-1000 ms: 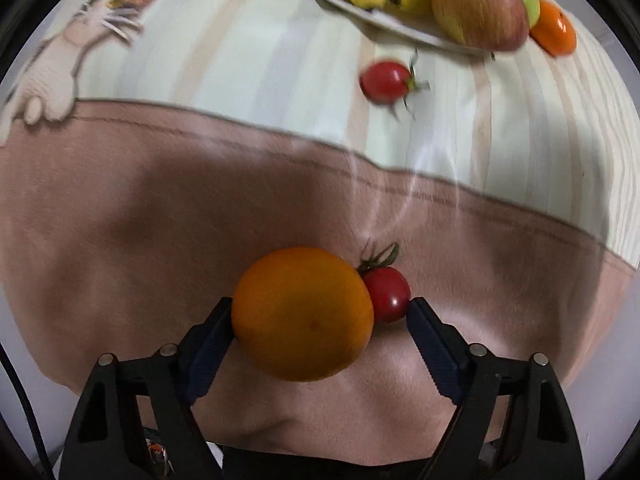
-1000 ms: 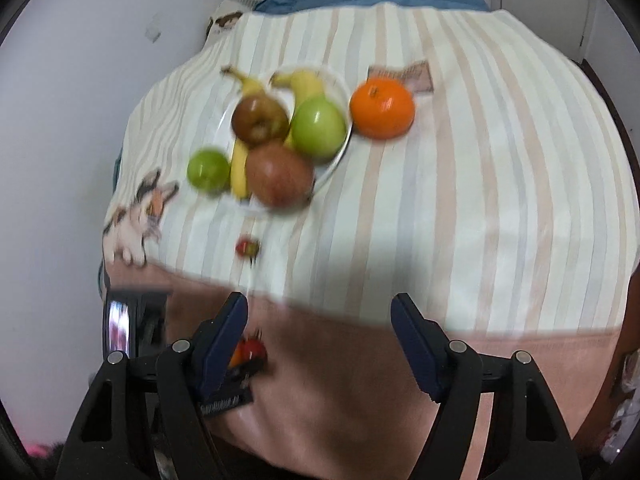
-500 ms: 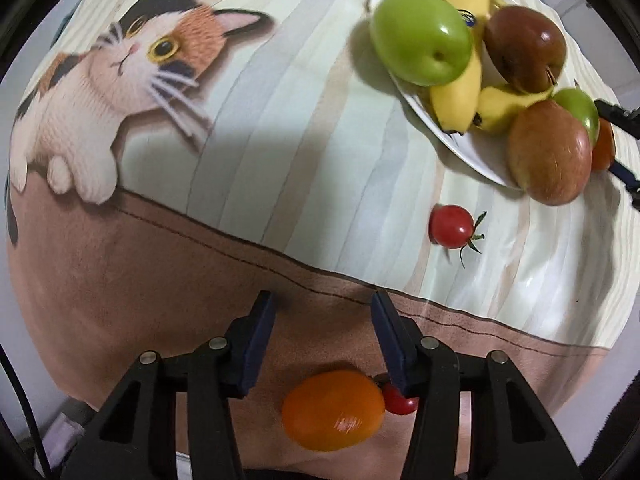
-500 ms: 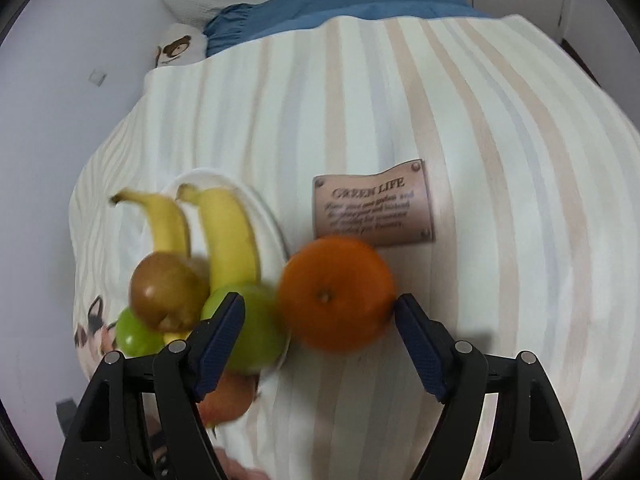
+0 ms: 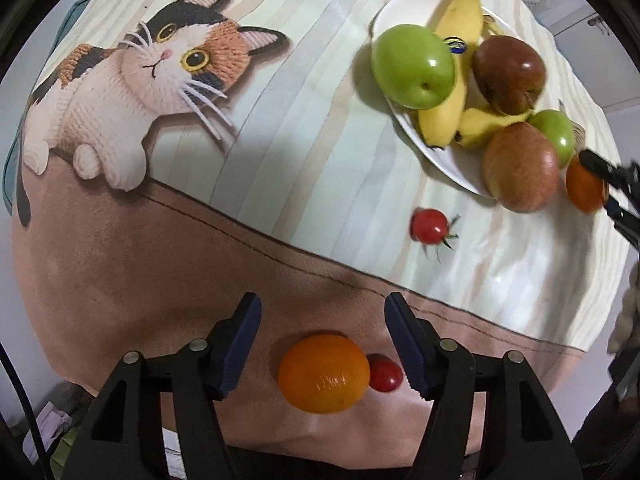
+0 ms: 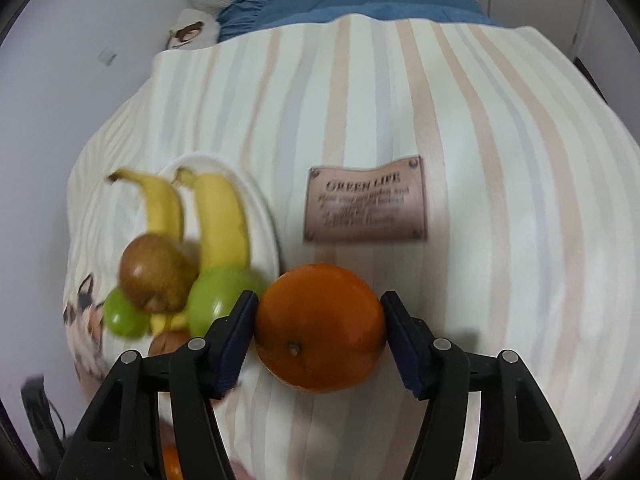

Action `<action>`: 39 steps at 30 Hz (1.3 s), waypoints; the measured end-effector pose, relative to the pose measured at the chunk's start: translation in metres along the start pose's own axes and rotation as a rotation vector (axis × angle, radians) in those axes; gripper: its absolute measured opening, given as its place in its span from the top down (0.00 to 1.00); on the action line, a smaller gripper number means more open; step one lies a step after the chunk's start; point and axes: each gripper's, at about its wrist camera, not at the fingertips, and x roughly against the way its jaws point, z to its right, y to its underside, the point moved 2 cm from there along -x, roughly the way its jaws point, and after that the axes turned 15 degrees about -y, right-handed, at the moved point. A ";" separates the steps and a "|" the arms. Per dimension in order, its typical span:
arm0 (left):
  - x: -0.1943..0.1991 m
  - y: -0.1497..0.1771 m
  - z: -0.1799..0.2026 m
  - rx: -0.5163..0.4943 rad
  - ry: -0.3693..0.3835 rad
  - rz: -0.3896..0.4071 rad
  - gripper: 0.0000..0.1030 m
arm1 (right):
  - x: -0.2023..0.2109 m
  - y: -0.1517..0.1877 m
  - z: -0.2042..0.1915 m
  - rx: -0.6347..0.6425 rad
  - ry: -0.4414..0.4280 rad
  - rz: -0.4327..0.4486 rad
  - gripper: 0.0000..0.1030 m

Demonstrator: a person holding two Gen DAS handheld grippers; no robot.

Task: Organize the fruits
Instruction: 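Grasp the large orange beside the card with the right tool while the left tool lifts its orange, then carry both oranges toward the white plate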

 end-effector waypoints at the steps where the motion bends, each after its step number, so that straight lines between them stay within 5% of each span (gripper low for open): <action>1: 0.003 0.004 0.001 -0.012 0.003 0.001 0.39 | 0.008 0.012 -0.005 0.016 -0.012 -0.009 0.37; 9: -0.016 0.055 0.017 -0.105 -0.029 -0.084 0.29 | 0.035 0.124 -0.027 0.066 -0.050 -0.161 0.37; 14: -0.046 0.061 0.028 -0.117 -0.057 -0.108 0.28 | 0.015 0.174 -0.016 0.047 -0.019 -0.229 0.37; 17: -0.040 0.054 0.026 -0.108 -0.090 -0.012 0.38 | 0.011 0.182 -0.016 0.075 0.018 -0.225 0.37; 27: -0.031 0.065 0.047 -0.268 -0.315 0.100 0.39 | 0.004 0.177 -0.025 0.104 0.042 -0.237 0.36; 33: -0.048 0.055 0.027 -0.213 -0.241 0.031 0.36 | -0.002 0.179 -0.023 0.105 0.057 -0.226 0.36; 39: -0.054 0.042 0.029 -0.209 -0.253 0.026 0.34 | -0.017 0.177 -0.024 0.112 0.075 -0.237 0.36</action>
